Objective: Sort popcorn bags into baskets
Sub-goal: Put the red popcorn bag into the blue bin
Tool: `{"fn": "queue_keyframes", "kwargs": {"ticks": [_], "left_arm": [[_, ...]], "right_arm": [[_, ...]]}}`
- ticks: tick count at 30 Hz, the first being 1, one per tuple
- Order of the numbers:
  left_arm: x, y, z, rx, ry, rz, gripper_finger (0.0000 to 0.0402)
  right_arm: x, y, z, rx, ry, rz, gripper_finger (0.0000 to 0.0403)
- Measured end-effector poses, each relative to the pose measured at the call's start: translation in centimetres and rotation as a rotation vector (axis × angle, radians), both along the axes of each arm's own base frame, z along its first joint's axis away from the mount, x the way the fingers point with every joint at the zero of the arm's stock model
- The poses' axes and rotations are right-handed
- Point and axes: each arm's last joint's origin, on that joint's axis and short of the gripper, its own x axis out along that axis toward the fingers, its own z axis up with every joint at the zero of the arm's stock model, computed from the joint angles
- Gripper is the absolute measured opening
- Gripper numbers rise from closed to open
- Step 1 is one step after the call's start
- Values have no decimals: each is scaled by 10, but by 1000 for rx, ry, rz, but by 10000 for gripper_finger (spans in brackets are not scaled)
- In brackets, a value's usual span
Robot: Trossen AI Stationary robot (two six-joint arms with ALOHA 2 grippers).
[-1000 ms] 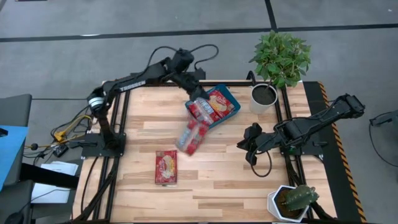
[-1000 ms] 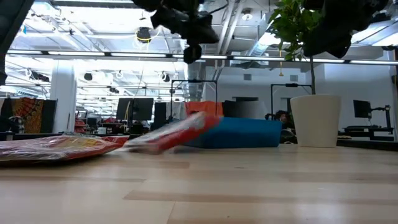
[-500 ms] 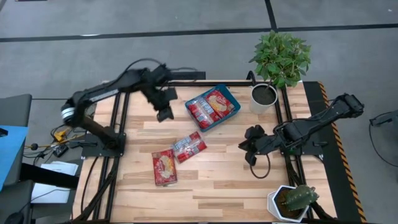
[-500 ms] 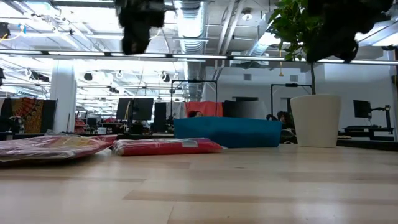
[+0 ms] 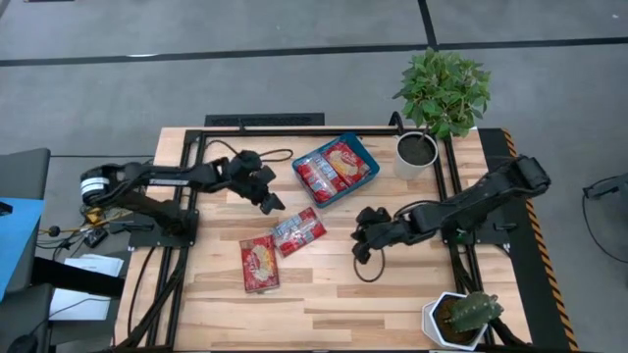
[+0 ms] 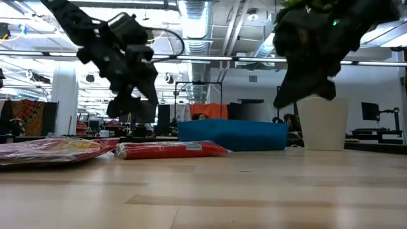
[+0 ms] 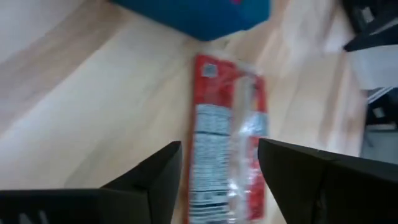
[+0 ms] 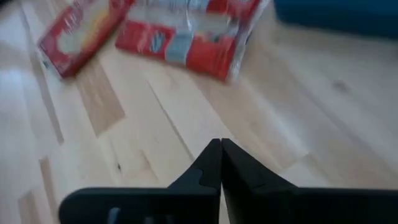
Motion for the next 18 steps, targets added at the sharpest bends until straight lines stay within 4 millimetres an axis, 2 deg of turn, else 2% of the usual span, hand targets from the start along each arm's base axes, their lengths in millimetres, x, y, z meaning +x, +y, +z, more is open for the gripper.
{"fn": "queue_keyframes", "kwargs": {"ticks": [6,11,18], "left_arm": [[14,1,-25,-7,23,-70,210],[25,-13,-47,-101,64,-214,210],[40,-29,-62,-112,93,-293,210]], "right_arm": [[17,2,-23,4,53,3,13],[32,8,-34,8,104,31,27],[59,15,-48,-16,137,116,19]]}}
